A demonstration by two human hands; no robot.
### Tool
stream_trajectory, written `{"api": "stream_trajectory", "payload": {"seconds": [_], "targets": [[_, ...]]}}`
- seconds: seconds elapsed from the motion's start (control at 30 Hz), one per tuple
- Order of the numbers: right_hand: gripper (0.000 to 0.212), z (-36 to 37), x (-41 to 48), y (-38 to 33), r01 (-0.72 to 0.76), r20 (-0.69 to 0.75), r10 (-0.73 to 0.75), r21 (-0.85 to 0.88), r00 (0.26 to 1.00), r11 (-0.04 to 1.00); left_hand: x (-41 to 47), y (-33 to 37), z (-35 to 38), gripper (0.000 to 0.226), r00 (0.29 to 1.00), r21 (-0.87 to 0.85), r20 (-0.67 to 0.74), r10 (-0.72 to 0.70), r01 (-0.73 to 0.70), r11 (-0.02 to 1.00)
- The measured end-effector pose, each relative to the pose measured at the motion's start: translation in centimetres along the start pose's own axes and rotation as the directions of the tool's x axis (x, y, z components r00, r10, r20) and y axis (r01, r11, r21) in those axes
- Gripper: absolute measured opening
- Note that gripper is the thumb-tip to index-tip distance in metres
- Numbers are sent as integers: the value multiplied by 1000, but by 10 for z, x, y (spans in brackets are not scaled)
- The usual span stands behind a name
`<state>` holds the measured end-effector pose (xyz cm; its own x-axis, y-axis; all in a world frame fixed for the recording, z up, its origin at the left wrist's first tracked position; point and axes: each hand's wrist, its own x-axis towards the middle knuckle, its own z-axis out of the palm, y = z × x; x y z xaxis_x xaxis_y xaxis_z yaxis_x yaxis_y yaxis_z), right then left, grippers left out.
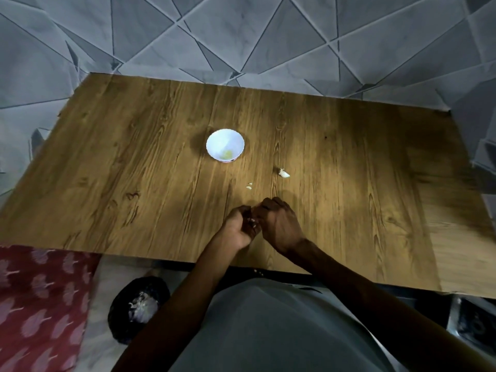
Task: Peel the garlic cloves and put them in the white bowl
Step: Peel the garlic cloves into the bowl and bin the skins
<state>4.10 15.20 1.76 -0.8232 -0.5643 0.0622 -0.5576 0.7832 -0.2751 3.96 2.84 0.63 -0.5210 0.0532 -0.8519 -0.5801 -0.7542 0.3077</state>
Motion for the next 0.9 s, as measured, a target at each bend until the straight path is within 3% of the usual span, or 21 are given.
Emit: {"api": "stream_trajectory", "payload": {"seconds": [0.07,0.27,0.33,0.43,0.57,0.9], "targets": [[28,-8,0,0,-7,-33,10,111,999,994,-2,3,0,58,1000,-8,12,-8,8,1000],[34,-12,2,15,-96,-99,139,352,985,931,-7,18,-9,41,995,-162,94,-28,44,986],[27,-5,-1,27,-211,6,227,396,974,894,-7,24,-16,42,996,-167,86,-16,30,986],[11,6,-12,31,-300,177,246,437,953,848,-7,34,-30,42,998,-164,66,11,0,987],[12,14,-24,17,-302,259,212,385,942,872,-6,41,-44,41,999,-160,42,-7,13,987],[10,45,-22,-11,-258,69,251,114,966,959,-19,52,-59,40,996,-40,39,-83,84,996]]}}
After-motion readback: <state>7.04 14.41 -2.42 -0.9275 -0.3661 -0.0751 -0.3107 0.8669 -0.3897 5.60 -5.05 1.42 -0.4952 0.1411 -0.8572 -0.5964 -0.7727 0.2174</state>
